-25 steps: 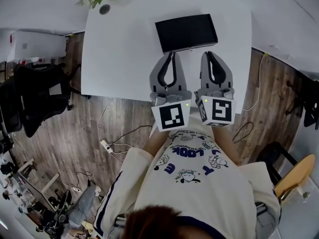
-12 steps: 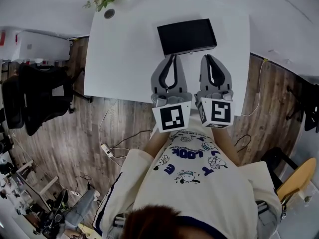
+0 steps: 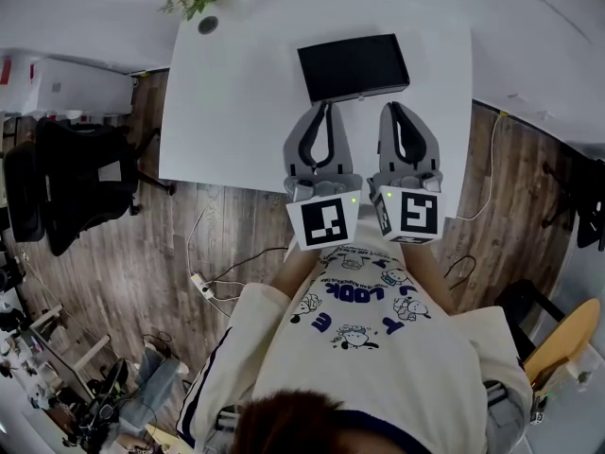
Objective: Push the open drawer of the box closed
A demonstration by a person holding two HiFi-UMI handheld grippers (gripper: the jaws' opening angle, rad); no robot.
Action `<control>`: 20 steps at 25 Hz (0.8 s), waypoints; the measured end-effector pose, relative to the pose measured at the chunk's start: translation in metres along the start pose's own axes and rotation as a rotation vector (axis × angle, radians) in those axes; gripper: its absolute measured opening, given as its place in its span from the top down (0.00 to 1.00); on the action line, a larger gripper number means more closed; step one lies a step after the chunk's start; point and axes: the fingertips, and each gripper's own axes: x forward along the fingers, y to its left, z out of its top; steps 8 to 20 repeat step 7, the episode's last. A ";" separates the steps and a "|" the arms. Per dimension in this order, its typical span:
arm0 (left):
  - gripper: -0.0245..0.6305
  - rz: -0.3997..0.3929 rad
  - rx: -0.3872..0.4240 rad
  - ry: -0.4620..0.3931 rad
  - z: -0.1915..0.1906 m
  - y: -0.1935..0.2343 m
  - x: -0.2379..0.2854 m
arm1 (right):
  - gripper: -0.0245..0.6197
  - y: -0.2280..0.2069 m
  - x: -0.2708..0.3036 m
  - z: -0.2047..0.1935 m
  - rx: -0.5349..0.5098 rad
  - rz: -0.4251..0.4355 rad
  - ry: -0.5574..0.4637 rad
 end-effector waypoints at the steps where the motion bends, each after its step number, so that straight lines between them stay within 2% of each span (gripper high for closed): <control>1: 0.93 -0.001 0.001 0.000 0.000 0.000 0.000 | 0.90 0.000 0.000 0.000 0.001 -0.001 0.000; 20: 0.93 -0.005 -0.004 -0.005 0.002 -0.002 0.000 | 0.90 -0.002 -0.001 -0.001 0.007 -0.009 -0.001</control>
